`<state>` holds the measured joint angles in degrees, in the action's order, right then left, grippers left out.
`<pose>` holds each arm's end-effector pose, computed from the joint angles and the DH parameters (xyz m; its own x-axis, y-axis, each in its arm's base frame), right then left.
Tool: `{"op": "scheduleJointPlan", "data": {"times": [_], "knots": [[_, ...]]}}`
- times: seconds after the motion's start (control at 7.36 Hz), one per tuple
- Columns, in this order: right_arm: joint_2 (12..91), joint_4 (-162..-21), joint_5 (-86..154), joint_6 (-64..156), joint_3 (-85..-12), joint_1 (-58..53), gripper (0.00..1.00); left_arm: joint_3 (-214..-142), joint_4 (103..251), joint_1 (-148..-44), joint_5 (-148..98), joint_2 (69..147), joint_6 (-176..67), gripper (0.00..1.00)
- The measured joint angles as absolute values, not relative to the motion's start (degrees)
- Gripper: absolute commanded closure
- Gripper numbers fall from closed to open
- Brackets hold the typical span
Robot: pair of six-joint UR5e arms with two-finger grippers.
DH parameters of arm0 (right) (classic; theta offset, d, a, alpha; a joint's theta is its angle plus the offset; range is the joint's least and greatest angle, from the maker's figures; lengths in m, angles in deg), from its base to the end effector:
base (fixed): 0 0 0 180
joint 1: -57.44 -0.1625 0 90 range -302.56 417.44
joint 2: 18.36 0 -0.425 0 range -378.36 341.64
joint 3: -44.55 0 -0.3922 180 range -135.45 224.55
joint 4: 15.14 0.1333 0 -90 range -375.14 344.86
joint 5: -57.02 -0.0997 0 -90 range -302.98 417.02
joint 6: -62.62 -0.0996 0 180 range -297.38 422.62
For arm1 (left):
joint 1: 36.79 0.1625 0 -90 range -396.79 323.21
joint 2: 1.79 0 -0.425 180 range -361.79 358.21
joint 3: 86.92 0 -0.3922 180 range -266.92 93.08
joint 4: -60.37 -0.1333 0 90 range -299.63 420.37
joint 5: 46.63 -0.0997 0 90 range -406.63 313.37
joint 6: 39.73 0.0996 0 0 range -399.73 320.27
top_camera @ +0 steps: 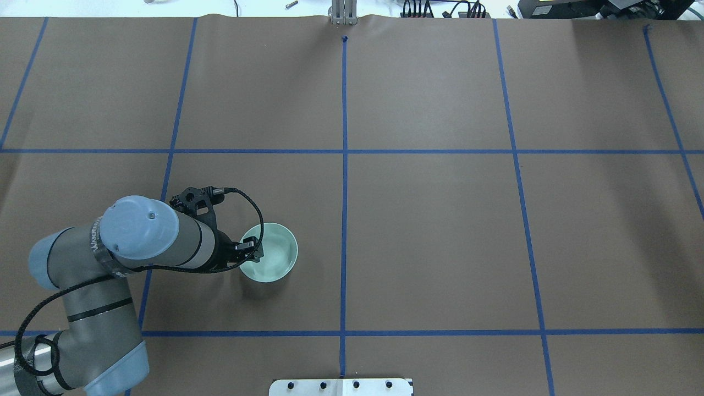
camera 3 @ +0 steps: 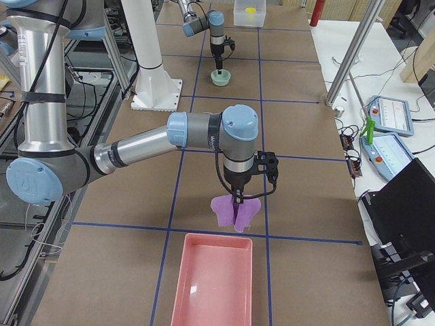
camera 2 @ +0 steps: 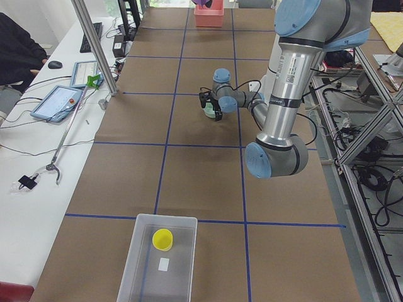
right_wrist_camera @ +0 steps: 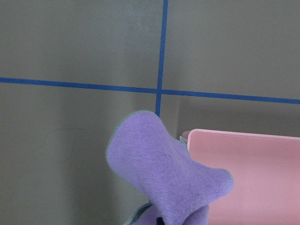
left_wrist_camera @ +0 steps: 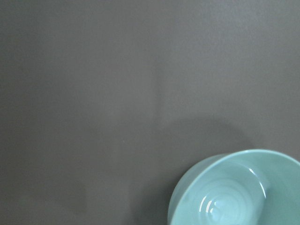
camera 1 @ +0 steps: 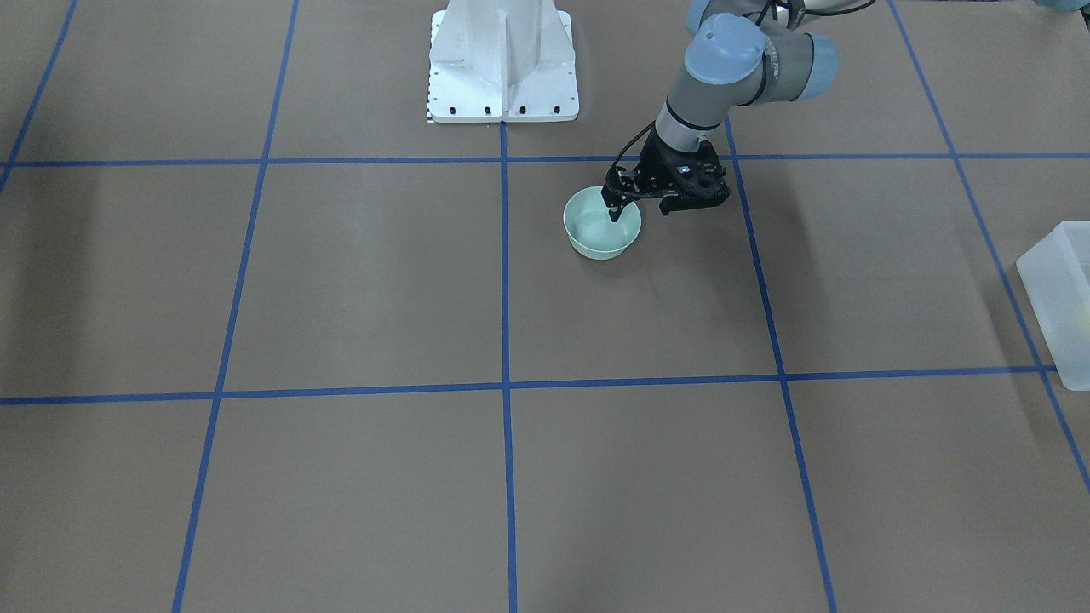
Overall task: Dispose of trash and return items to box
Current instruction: 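Grasp the pale green bowl rim with the left gripper and lift it, then carry the bowl to the clear bin while the right gripper drops the cloth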
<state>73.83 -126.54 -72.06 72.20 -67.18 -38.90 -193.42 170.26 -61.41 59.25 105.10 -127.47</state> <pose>0.1198 -0.4400 0.5365 0.7769 -0.0607 0.6267 0.0192 0.9972 0.0729 0.4898 -0.3411 0.3307 0.5511 -0.2108 -0.8074 0.1797 0.9748 -0.1319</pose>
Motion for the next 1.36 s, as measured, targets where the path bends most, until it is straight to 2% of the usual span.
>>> {"op": "scheduleJointPlan", "data": {"times": [0.41, 0.68, 0.95, 1.22, 1.36], "knots": [[75.0, -126.5, -68.8, 75.2, -66.6, -39.4, 1.0, -193.8, 170.2, -61.5, 59.7, 106.0, -129.4, 1.0], [75.6, -126.4, -66.0, 79.0, -65.1, -40.6, 1.0, -196.5, 168.5, -65.2, 63.9, 106.2, -130.7, 1.0], [75.7, -125.3, -64.2, 83.4, -60.2, -42.1, 1.0, -197.9, 166.3, -73.8, 72.8, 106.4, -130.1, 1.0], [75.9, -117.7, -62.5, 85.6, -51.9, -42.9, 1.0, -198.3, 162.4, -82.9, 80.1, 106.4, -124.0, 1.0], [76.0, -111.4, -62.0, 85.8, -46.6, -43.0, 0.01, -198.5, 159.7, -86.7, 82.4, 106.3, -119.3, 1.0]]}}
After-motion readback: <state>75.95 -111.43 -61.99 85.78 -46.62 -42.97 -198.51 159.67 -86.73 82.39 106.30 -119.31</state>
